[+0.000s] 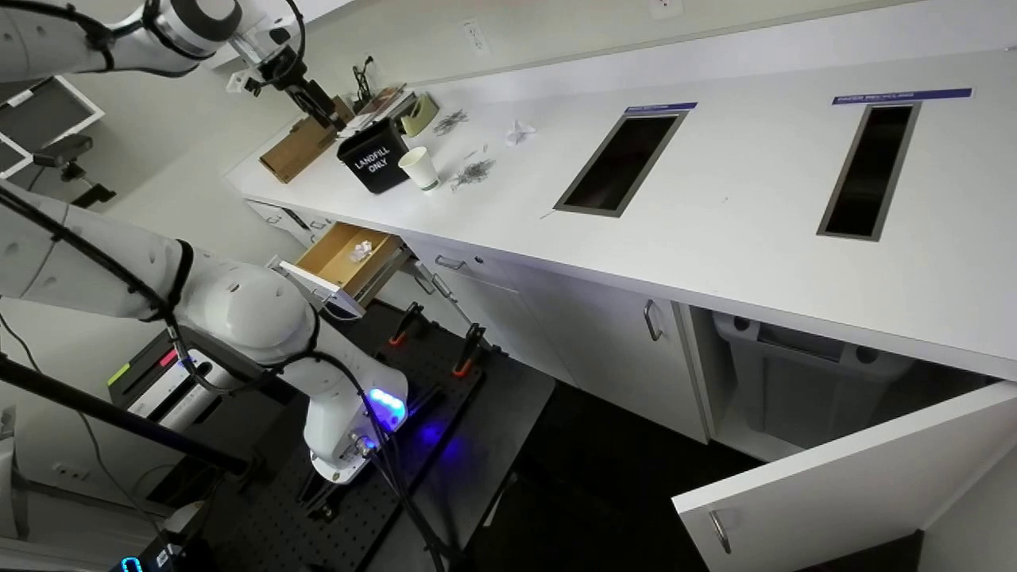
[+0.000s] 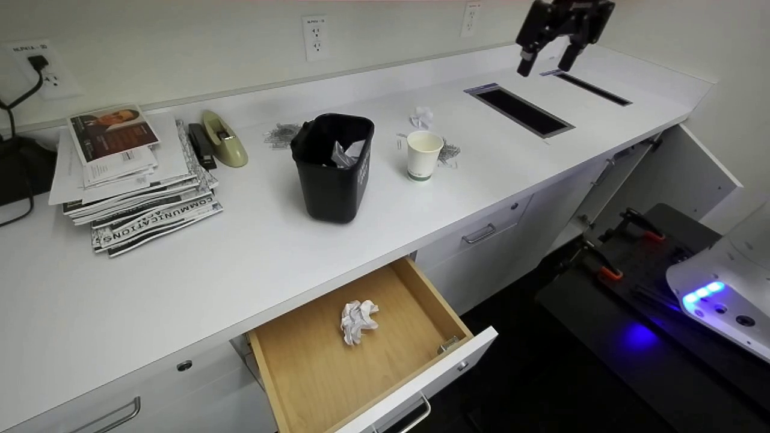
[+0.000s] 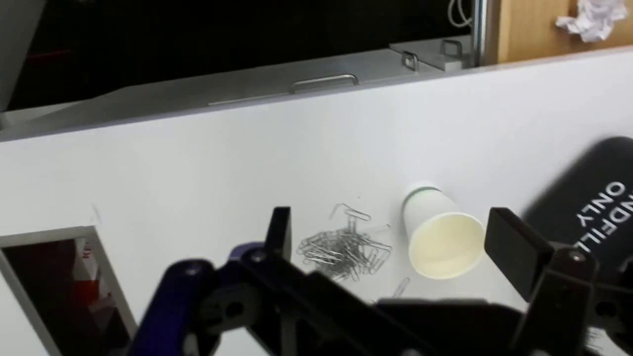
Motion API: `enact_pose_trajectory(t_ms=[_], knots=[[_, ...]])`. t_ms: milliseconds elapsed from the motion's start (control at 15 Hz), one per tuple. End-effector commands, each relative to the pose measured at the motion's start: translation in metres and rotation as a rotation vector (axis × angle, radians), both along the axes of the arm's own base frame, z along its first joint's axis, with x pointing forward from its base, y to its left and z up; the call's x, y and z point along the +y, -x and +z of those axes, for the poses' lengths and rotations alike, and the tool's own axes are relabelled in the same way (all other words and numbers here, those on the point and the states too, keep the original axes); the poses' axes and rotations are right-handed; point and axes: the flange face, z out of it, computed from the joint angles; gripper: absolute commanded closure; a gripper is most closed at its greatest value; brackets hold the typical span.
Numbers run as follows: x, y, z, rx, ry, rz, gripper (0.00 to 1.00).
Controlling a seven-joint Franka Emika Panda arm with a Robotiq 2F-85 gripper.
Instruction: Move the landfill bin to the right
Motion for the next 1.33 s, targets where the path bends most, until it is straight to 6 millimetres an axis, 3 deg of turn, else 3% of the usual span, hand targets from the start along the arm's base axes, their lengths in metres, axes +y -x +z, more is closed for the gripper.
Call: enact_pose_trajectory(t_ms=[0, 333, 733, 1000, 1267], knots=[[0.054, -0.052, -0.007, -0.037, -0.095, -0.046, 0.00], [0.126, -0.098, -0.026, -0.101, -0.159, -0.107, 0.00], [0.203, -0.124, -0.064, -0.118, -0.119, -0.143, 0.00], [0.230, -0.143, -0.094, -0.101, -0.113, -0.150, 0.00], [0.239, -0.162, -0.120, -0.088, -0.101, -0.171, 0.00]])
